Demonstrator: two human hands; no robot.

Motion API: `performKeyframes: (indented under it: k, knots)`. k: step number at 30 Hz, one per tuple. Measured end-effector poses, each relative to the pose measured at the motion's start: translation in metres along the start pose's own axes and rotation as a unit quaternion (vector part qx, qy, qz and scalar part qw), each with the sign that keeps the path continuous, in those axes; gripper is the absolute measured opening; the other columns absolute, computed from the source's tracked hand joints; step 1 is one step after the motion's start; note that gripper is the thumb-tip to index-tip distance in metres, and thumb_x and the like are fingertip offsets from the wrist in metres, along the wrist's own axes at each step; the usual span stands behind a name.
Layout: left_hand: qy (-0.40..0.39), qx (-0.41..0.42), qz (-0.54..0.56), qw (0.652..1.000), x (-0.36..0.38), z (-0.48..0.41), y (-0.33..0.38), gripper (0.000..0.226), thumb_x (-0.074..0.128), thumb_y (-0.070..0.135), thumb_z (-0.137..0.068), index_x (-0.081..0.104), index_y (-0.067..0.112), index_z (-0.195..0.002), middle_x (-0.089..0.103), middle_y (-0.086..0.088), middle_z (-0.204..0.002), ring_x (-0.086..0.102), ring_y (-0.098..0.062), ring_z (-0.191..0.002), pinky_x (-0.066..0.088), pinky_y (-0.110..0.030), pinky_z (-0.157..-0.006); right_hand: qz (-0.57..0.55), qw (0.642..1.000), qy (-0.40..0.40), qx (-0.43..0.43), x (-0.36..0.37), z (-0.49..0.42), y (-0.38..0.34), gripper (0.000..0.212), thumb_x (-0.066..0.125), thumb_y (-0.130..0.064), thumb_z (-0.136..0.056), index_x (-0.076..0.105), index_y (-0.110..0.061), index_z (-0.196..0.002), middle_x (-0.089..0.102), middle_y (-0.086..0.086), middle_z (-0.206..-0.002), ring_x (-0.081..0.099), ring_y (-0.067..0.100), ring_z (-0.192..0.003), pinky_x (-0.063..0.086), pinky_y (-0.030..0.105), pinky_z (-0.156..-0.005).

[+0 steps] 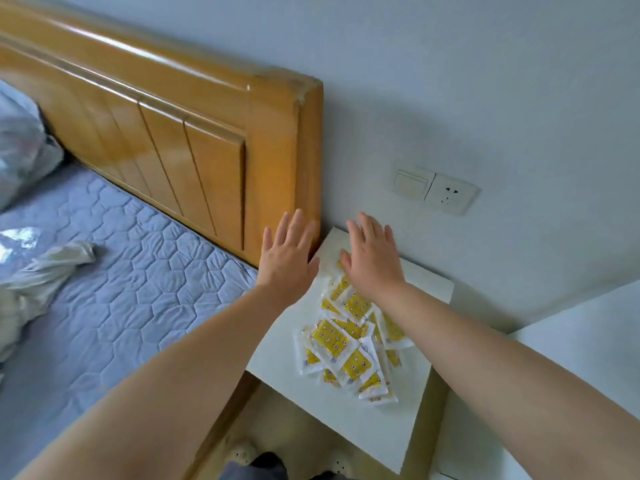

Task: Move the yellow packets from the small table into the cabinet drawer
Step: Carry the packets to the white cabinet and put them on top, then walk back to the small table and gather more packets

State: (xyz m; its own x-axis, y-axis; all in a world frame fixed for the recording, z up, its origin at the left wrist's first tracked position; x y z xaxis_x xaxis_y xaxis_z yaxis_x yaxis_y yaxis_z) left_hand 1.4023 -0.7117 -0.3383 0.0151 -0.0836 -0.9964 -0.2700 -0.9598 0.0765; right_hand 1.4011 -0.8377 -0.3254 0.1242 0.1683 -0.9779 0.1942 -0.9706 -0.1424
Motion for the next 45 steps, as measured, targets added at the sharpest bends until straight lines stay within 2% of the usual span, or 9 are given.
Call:
performKeyframes:
  k: [5,10,16,20,27,31,37,42,45]
  knots:
    - [0.07,-0.078,-0.009,0.994,-0.096,0.04,-0.075,0.066,0.039,0.04,-0.098,0.009,0.019,-0.153,-0.004,-0.006,-0.161,-0.009,-0.024,-0.148,0.001,-0.05,-0.118,-0.016,0.994,0.047,-0.098,-0.062,-0.029,-0.101,0.053,0.049,-0.03,-0.091,0.044,-0.001,-0.136,0.038,0.022,-0.145,0.036,0.037,-0.133,0.031,0.054,-0.106]
    - [0.128,-0.171,-0.03,0.976,-0.176,0.115,-0.174,0.069,0.04,0.04,-0.098,0.005,0.02,-0.153,-0.009,-0.005,-0.161,-0.014,-0.023,-0.147,-0.003,-0.05,-0.117,-0.037,0.979,0.092,-0.18,-0.106,-0.039,-0.229,0.054,0.042,-0.03,-0.097,0.032,-0.006,-0.144,0.026,0.016,-0.153,0.022,0.032,-0.142,0.019,0.052,-0.113]
    - [0.156,-0.286,-0.079,0.942,-0.237,0.25,-0.298,0.07,0.036,0.045,-0.098,0.001,0.021,-0.153,-0.014,-0.004,-0.16,-0.017,-0.022,-0.146,-0.009,-0.048,-0.116,-0.079,0.942,0.129,-0.298,-0.132,-0.011,-0.418,0.054,0.056,-0.027,-0.089,0.043,-0.001,-0.135,0.039,0.021,-0.144,0.036,0.037,-0.133,0.03,0.058,-0.106]
    - [0.167,-0.347,-0.093,0.918,-0.258,0.343,-0.368,0.069,0.035,0.045,-0.098,0.003,0.021,-0.153,-0.014,-0.003,-0.16,-0.018,-0.022,-0.146,-0.009,-0.049,-0.116,-0.073,0.914,0.147,-0.371,-0.137,0.025,-0.544,0.057,0.064,-0.026,-0.082,0.048,0.0,-0.13,0.046,0.022,-0.137,0.043,0.038,-0.128,0.035,0.059,-0.101]
    - [0.184,-0.444,-0.114,0.87,-0.279,0.466,-0.479,0.07,0.035,0.048,-0.098,0.0,0.022,-0.153,-0.013,-0.003,-0.16,-0.016,-0.024,-0.147,-0.008,-0.05,-0.115,-0.071,0.866,0.168,-0.465,-0.137,0.075,-0.724,0.056,0.062,-0.031,-0.078,0.049,-0.003,-0.125,0.049,0.021,-0.133,0.048,0.037,-0.123,0.036,0.057,-0.1]
    - [0.168,-0.498,-0.131,0.84,-0.278,0.523,-0.529,0.07,0.032,0.049,-0.098,-0.003,0.021,-0.153,-0.014,-0.005,-0.16,-0.015,-0.026,-0.147,-0.006,-0.052,-0.115,-0.069,0.843,0.166,-0.507,-0.126,0.093,-0.799,0.057,0.061,-0.031,-0.078,0.047,-0.004,-0.126,0.047,0.021,-0.134,0.046,0.038,-0.124,0.036,0.057,-0.101]
    - [0.126,-0.558,-0.169,0.803,-0.281,0.615,-0.586,0.071,0.03,0.051,-0.098,-0.004,0.022,-0.153,-0.015,-0.007,-0.16,-0.015,-0.028,-0.147,-0.005,-0.054,-0.115,-0.101,0.808,0.127,-0.567,-0.114,0.131,-0.905,0.067,0.073,-0.033,-0.073,0.039,-0.006,-0.125,0.049,0.021,-0.133,0.048,0.04,-0.123,0.035,0.06,-0.102]
    - [0.15,-0.594,-0.162,0.774,-0.292,0.696,-0.622,0.074,0.044,0.046,-0.096,0.006,0.021,-0.154,-0.004,-0.008,-0.161,-0.007,-0.029,-0.148,-0.001,-0.057,-0.114,-0.1,0.788,0.104,-0.599,-0.111,0.185,-0.983,0.065,0.071,-0.035,-0.076,0.048,-0.004,-0.128,0.048,0.021,-0.137,0.046,0.04,-0.126,0.034,0.062,-0.103]
    - [0.153,-0.603,-0.158,0.767,-0.294,0.749,-0.64,0.073,0.047,0.045,-0.095,0.011,0.02,-0.154,0.001,-0.008,-0.161,-0.002,-0.029,-0.148,0.002,-0.058,-0.114,-0.096,0.778,0.105,-0.612,-0.111,0.225,-1.025,0.063,0.066,-0.036,-0.081,0.048,-0.005,-0.132,0.044,0.019,-0.141,0.041,0.038,-0.131,0.028,0.06,-0.107]
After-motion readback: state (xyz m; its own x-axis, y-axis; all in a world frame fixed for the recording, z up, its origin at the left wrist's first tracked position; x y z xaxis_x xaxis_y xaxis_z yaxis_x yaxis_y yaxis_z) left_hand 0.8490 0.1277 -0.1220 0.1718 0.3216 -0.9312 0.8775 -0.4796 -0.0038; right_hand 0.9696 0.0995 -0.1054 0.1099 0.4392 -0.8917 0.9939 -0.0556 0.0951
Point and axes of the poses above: each hand's wrist, its own z-axis away from the middle knuckle, its own x-axis out of the palm, y = z × x, the point moved 9 cm from there along -z, towards the middle knuckle
